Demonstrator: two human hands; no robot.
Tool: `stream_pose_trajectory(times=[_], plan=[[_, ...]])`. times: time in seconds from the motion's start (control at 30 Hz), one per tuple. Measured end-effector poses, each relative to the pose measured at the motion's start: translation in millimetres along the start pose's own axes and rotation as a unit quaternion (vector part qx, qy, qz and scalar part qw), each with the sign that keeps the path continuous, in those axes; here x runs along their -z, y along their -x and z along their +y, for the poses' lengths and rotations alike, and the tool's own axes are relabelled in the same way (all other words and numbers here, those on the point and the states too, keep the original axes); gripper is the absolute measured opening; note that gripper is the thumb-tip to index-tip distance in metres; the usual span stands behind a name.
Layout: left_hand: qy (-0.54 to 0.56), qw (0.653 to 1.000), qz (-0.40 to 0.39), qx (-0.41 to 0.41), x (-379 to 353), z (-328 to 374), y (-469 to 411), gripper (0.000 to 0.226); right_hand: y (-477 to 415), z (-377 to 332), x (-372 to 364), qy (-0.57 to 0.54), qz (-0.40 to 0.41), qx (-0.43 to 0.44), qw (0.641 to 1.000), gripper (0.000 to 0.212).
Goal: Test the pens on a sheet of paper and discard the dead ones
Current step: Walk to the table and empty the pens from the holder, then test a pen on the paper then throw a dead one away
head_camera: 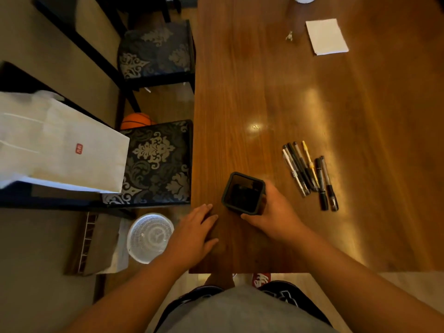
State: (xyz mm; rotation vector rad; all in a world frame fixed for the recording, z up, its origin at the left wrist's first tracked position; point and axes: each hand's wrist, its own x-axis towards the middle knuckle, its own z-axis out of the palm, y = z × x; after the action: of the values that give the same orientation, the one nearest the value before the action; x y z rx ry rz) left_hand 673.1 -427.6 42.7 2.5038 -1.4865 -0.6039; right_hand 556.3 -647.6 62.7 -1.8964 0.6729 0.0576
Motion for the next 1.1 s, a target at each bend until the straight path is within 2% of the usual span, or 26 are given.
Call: stream_pose_trajectory(times=[0.2,0.3,0.4,0.5,0.57,0.63,0.83,0.97,1.1], plan=[[-0.010,1.000,-0.016,0.015,-1,3,0,0.061,6,9,3,0.025,0.004,0.008,1.000,0.081],[-0.018,1.000,-0.017,0.013,1,9,0,0.047,14,15,12,0.073,0.009,0.007,0.997,0.077],[-0.015,0.999,-0.029,-0.041,3,23,0,0.031,32,30,32,0.127,0.058,-0.006,0.990,0.055],[-0.011,0.988,-0.102,-0.114,3,52,-7,0.035,52,51,65,0.107,0.135,-0.059,0.983,0.029],[-0.012,0.980,-0.126,-0.154,2,82,-17,0.037,60,66,88,0.122,0.178,-0.101,0.971,0.014],[-0.006,0.975,-0.132,-0.181,-1,113,-32,0.037,62,77,108,0.144,0.203,-0.146,0.957,0.007],[-0.029,0.981,-0.074,-0.176,-18,179,-87,0.043,34,86,137,0.194,0.204,-0.200,0.938,0.011],[-0.101,0.979,-0.089,-0.155,-30,187,-105,0.055,10,82,139,0.237,0.194,-0.208,0.929,0.008],[-0.120,0.973,-0.110,-0.162,-33,181,-110,0.057,2,83,137,0.251,0.186,-0.230,0.922,0.011]])
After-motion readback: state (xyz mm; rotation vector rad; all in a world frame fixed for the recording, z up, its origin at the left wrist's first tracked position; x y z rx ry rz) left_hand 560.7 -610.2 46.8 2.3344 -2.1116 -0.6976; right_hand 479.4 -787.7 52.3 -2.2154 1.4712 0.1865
